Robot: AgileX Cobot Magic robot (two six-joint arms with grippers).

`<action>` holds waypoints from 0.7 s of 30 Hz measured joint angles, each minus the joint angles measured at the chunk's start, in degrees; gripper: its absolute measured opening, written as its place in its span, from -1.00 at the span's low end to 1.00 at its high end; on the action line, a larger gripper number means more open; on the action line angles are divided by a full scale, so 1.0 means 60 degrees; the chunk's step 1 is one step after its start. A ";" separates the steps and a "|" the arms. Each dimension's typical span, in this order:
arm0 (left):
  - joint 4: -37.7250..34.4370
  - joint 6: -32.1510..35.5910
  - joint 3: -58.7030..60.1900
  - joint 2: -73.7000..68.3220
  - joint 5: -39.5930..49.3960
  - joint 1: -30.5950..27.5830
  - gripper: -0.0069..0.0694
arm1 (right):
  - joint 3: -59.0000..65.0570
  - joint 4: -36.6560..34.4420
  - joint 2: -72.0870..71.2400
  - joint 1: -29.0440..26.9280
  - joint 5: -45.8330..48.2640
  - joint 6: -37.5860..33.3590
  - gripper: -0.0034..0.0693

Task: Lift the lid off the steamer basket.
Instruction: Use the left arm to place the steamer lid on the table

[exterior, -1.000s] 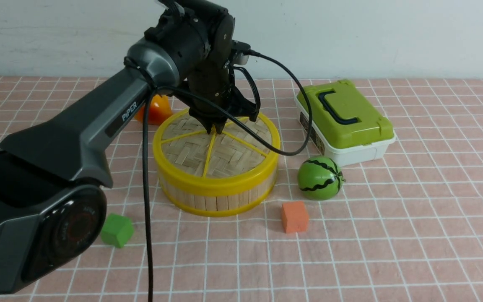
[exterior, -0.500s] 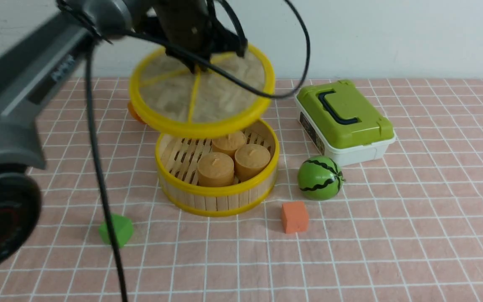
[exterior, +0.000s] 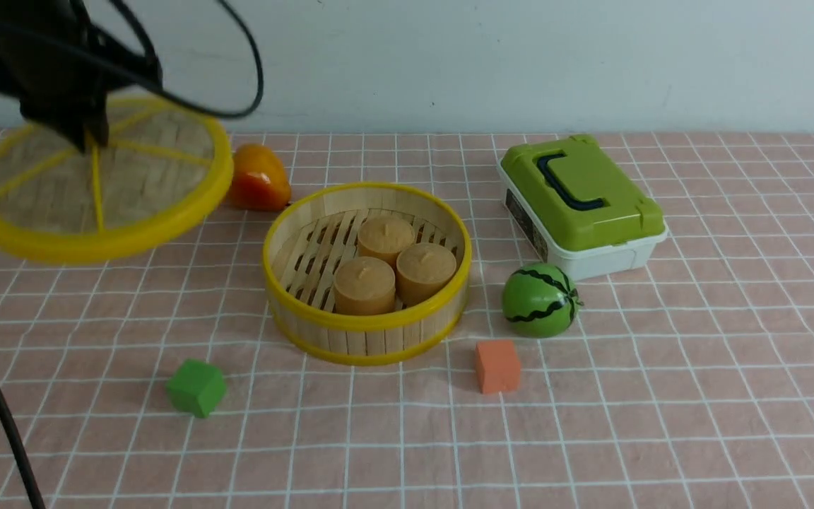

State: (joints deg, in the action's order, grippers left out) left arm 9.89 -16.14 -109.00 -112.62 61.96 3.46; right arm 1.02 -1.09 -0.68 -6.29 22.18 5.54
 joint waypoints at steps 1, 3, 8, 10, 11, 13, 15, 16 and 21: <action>0.0011 -0.0045 0.0512 -0.0014 -0.0354 0.0001 -0.56 | 0.0000 0.0000 0.0000 0.0000 0.0000 0.0000 -0.24; 0.0142 -0.0265 0.1617 -0.0099 -0.1626 0.0001 -0.56 | 0.0000 0.0000 0.0000 0.0000 0.0000 0.0000 -0.24; 0.0353 -0.1183 0.2794 -0.0370 -0.3561 0.0010 -0.56 | 0.0000 0.0000 0.0000 0.0000 0.0000 0.0000 -0.24; 0.0497 -0.1484 0.2850 -0.0552 -0.3987 0.0010 -0.56 | 0.0000 0.0000 0.0000 0.0000 0.0000 0.0000 -0.24; 0.0543 -0.1565 0.2850 -0.0623 -0.4116 0.0010 -0.56 | 0.0000 0.0000 0.0000 0.0000 0.0000 0.0000 -0.24; 0.0626 -0.1684 0.2860 -0.0784 -0.4340 0.0010 -0.56 | 0.0000 0.0000 0.0000 0.0000 0.0000 0.0000 -0.24; 0.0659 -0.1717 0.2860 -0.0859 -0.4436 0.0010 -0.56 | 0.0000 0.0000 0.0000 0.0000 0.0000 0.0000 -0.24; 0.0659 -0.1739 0.2860 -0.0899 -0.4437 0.0010 -0.56 | 0.0000 0.0000 0.0000 0.0000 0.0000 0.0000 -0.24; 0.0687 -0.1739 0.2860 -0.0903 -0.4488 0.0010 -0.54 | 0.0000 0.0000 0.0000 0.0000 0.0000 0.0000 -0.24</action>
State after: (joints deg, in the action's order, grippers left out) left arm 14.02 -26.58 -91.84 -118.04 35.04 3.52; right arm 1.02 -1.09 -0.68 -6.29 22.18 5.54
